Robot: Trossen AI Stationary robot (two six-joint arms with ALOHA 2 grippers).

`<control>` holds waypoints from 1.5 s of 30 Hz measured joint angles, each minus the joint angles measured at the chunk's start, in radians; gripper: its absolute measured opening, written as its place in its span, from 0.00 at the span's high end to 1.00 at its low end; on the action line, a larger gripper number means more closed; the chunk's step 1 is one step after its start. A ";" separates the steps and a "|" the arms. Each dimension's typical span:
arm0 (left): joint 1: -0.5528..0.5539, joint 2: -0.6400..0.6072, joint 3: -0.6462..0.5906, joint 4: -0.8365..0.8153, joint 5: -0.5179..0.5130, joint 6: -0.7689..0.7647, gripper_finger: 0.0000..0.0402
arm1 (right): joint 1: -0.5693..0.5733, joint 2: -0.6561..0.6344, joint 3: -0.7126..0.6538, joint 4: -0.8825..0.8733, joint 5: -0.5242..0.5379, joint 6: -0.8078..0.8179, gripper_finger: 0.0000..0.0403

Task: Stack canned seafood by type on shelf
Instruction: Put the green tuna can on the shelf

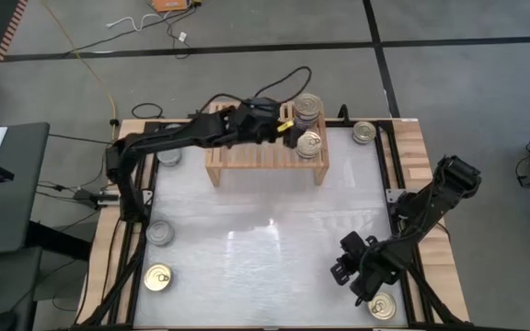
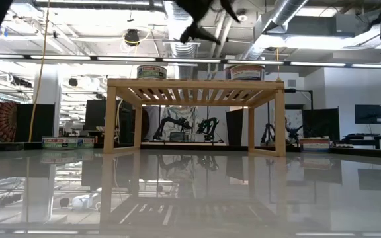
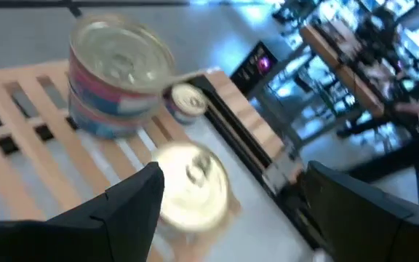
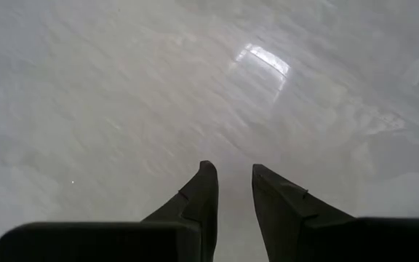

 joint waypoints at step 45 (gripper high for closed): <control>-0.805 -0.058 -0.590 0.277 -0.507 -0.017 0.21 | -0.166 0.000 0.181 -0.507 -0.507 -0.517 0.85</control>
